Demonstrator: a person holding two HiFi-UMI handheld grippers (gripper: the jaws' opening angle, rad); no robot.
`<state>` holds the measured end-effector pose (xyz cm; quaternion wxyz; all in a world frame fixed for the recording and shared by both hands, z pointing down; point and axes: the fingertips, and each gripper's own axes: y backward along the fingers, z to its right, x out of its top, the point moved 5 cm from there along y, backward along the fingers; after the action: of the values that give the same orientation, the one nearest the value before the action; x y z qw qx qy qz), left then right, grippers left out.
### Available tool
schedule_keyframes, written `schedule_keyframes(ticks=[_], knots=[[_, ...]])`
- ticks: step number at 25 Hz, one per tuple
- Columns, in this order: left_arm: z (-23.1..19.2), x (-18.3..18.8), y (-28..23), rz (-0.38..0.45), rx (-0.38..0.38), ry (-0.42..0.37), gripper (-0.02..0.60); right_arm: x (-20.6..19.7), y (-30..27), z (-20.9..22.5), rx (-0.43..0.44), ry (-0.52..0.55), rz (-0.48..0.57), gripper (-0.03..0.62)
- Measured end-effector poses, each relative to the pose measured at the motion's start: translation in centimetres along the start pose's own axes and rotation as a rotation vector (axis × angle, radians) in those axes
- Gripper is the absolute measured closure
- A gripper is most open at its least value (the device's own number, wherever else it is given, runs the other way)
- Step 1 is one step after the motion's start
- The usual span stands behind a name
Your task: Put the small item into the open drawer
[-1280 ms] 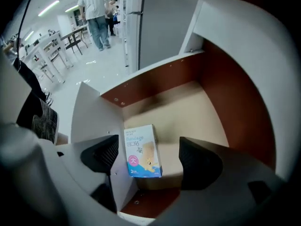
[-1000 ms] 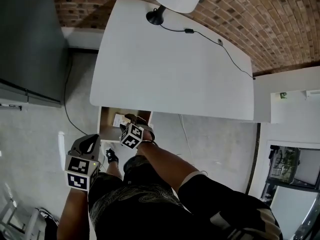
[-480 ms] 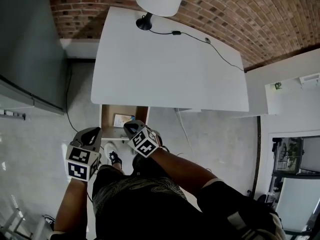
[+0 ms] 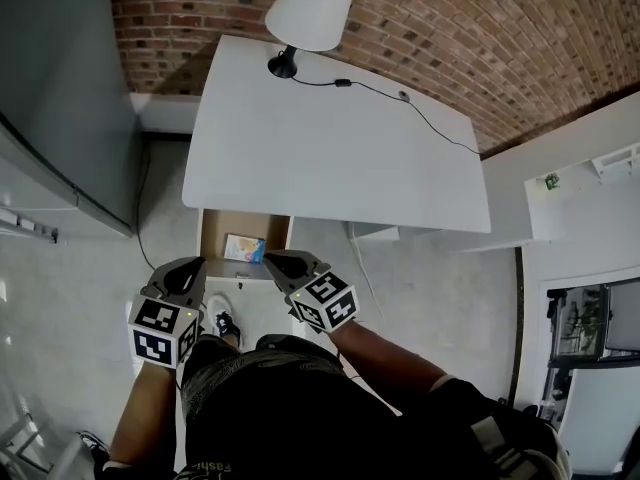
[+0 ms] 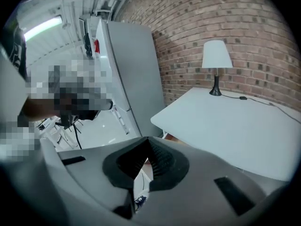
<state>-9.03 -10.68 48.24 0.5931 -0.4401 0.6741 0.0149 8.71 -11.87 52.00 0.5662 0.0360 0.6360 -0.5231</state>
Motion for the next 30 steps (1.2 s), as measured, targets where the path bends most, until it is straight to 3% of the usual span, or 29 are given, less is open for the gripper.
schedule_keyframes(ticks=[10,16,30], knots=[[7.4,0.1,3.4,0.075,0.05,0.004,0.565,-1.7,9.1,-2.5,0.014,-0.035,0.116,0.591],[12.5,-0.9,6.3,0.114,0.075,-0.035,0.565,-3.1,14.4,-4.6,0.035,0.005,0.183,0.591],[22.4,-5.5,10.8,0.114,0.101,-0.051,0.565,-9.2,22.7,-8.8,0.047,-0.047,0.238,0.591]])
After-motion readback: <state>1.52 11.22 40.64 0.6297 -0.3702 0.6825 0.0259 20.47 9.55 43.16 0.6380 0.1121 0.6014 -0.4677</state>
